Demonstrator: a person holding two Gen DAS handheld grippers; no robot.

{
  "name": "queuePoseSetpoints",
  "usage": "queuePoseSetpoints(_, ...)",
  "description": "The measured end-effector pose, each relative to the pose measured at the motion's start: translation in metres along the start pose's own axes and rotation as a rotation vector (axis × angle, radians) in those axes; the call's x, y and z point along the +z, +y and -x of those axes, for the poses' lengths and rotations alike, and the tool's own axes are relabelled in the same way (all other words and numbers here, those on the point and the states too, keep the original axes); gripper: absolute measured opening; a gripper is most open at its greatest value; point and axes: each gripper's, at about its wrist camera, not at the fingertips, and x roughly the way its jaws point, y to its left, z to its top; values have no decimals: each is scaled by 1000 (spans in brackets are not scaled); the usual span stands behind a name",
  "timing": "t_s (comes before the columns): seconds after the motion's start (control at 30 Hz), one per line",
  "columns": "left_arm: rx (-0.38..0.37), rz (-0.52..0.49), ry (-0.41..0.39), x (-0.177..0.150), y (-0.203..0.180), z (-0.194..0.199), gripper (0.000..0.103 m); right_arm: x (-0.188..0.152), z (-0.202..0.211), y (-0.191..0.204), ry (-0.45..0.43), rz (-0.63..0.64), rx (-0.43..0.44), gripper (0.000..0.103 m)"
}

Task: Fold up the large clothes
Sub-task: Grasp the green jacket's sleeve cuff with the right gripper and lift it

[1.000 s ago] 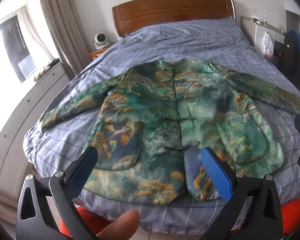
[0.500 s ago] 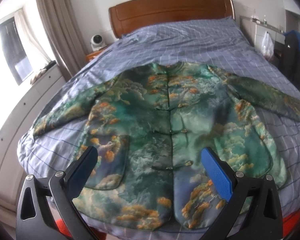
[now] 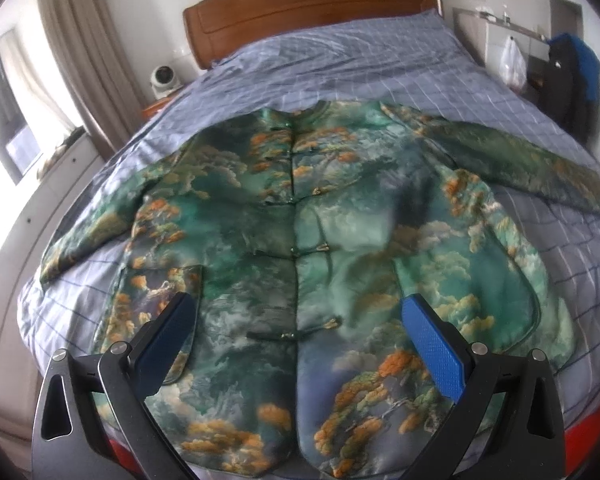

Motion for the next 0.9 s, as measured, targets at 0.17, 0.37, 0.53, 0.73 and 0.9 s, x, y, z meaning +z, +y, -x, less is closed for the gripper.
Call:
queuePoseSetpoints(0.17,28,2,7,-7,11,2,103,21,-36,-24,-34,-187,25,87)
queuePoseSetpoints(0.37,60,30,34,-18,36,-3,103,37,-63,-16,-9,-165,-4,22)
queuePoseSetpoints(0.53,43,81,35,-25,56,-6,103,57,-41,74,-70,105,-49,15)
queuePoseSetpoints(0.73,10,131,44,-41,84,-10,103,47,-21,264,-98,498,46,15)
queuePoseSetpoints(0.9,-11,207,52,-55,123,-9,103,-28,-44,431,-11,777,183,15)
